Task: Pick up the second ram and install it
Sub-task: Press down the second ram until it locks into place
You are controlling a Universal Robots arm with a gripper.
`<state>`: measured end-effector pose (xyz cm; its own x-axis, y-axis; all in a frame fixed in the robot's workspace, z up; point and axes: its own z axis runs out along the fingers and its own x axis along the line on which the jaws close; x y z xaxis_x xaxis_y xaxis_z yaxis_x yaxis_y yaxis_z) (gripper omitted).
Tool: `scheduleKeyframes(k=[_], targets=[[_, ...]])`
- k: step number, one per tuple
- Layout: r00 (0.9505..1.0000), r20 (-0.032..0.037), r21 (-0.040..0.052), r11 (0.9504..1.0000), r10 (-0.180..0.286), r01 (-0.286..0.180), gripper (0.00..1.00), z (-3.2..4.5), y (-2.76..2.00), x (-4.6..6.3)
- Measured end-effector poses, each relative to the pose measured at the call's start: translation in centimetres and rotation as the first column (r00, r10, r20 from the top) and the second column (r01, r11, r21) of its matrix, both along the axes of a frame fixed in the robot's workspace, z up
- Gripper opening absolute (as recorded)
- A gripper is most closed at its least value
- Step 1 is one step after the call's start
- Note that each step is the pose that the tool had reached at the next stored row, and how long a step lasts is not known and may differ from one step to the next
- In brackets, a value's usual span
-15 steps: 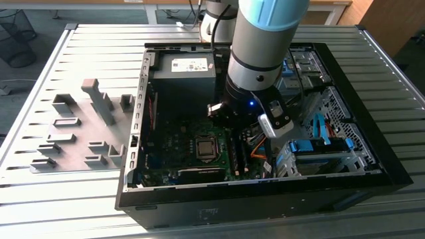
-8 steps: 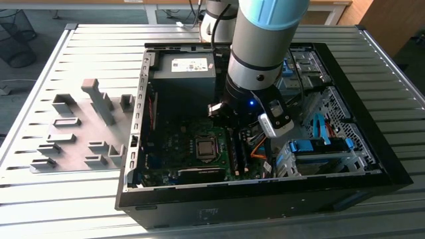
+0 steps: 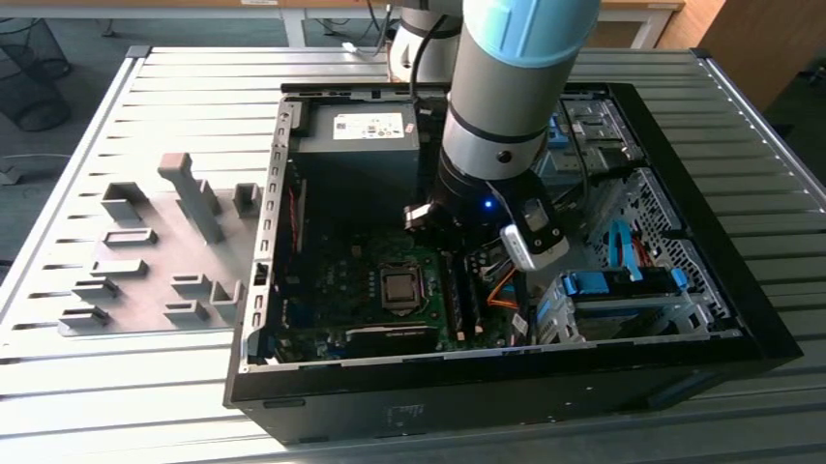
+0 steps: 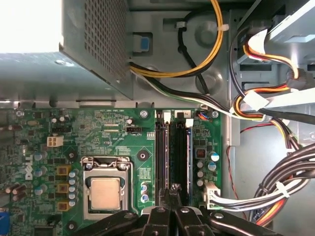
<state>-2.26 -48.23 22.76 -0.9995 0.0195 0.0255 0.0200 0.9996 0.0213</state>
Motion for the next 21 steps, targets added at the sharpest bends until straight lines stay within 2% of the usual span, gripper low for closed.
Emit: scheduleKeyframes(k=[8,13,16,21], targets=[[1.0,0.0,-0.0004,1.0,0.0,0.0,0.1,-1.08,-0.01,0.0],[1.0,-0.0004,-0.0008,1.0,0.0,0.0,0.1,-1.28,-0.01,0.0],[1.0,0.0008,0.0046,1.0,0.0,0.0,0.1,-0.76,0.05,0.0],[1.0,-0.0001,0.0042,1.0,0.0,0.0,0.1,0.84,0.0,0.0]])
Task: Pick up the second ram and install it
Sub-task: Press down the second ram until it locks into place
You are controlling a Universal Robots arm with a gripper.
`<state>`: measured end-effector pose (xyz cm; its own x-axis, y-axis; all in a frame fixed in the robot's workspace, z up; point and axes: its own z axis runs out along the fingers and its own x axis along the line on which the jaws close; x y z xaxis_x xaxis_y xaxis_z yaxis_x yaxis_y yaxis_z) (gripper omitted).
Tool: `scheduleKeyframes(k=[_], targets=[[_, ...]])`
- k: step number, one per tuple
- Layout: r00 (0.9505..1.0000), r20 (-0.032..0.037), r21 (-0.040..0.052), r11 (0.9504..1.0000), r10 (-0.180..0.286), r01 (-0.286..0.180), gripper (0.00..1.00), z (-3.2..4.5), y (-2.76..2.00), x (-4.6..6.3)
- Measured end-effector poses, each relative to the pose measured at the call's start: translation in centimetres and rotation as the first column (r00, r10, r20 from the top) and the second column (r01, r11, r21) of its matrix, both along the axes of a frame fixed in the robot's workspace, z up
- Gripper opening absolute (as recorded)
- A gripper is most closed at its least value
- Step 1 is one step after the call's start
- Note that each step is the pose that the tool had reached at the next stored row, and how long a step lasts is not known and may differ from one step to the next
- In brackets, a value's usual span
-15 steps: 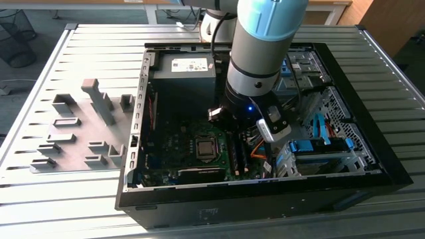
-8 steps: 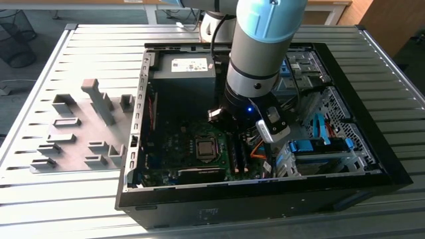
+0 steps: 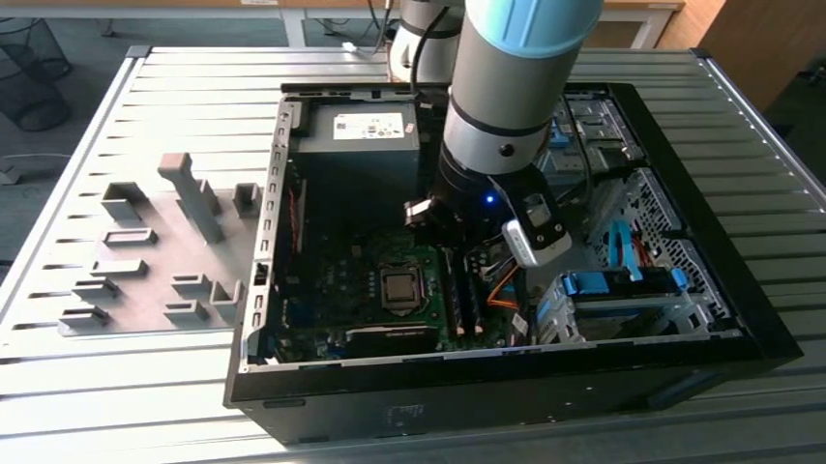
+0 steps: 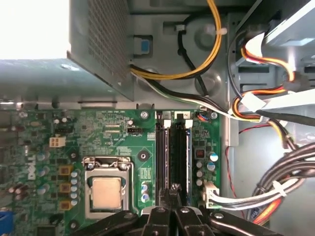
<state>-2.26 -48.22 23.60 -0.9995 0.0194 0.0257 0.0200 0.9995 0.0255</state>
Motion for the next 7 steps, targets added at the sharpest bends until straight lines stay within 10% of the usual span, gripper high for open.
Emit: scheduleKeyframes(k=[7], targets=[[1.0,0.0,0.0011,1.0,0.0,0.0,0.1,0.01,0.0,0.0]])
